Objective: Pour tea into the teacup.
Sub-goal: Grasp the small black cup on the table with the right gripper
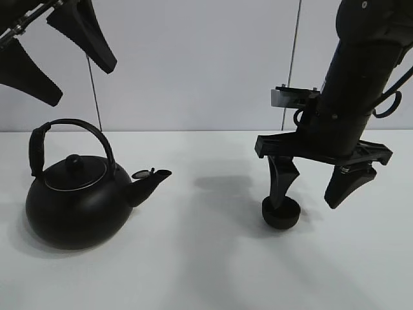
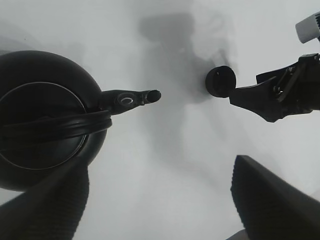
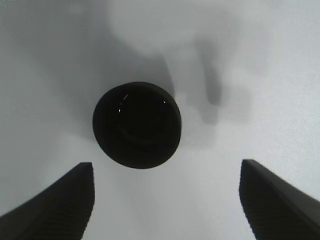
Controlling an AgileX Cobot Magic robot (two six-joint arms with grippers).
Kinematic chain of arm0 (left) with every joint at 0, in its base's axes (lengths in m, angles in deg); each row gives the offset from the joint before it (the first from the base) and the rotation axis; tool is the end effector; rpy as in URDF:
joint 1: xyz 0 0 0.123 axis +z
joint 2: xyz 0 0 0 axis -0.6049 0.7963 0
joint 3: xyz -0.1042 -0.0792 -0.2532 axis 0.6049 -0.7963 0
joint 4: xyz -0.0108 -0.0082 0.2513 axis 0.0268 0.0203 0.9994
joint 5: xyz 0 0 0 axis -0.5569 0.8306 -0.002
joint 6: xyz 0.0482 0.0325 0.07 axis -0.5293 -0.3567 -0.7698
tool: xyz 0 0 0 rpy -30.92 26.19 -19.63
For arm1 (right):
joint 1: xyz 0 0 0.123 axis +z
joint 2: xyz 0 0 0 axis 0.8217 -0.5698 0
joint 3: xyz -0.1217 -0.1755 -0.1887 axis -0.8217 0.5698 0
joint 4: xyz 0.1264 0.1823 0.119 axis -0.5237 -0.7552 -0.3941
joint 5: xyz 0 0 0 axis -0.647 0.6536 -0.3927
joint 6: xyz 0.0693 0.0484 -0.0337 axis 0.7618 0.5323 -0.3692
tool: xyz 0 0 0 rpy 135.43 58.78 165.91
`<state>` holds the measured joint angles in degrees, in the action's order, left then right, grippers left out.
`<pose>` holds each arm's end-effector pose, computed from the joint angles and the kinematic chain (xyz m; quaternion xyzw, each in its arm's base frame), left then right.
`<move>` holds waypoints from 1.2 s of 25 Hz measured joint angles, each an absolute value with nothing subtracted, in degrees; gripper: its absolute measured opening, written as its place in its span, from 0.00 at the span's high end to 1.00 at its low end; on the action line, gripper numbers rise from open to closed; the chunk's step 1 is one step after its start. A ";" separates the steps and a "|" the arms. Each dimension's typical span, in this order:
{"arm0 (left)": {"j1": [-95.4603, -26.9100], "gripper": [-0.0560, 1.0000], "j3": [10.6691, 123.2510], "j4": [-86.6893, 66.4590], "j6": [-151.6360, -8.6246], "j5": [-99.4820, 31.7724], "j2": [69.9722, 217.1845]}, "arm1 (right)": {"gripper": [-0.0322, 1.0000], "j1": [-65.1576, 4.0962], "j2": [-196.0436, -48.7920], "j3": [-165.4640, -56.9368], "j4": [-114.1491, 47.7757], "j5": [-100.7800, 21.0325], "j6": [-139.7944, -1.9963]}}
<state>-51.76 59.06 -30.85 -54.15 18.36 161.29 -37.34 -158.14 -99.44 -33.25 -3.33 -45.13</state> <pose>0.3040 -0.1228 0.2918 0.0671 0.9468 -0.2776 0.1485 0.3388 0.1191 0.1605 -0.0859 0.9919 0.0662 0.0656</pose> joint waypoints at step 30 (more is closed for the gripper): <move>-51.76 0.41 59.06 -30.85 -54.15 18.36 161.29 | 0.44 -35.85 -160.79 -102.54 -30.21 -2.39 -34.77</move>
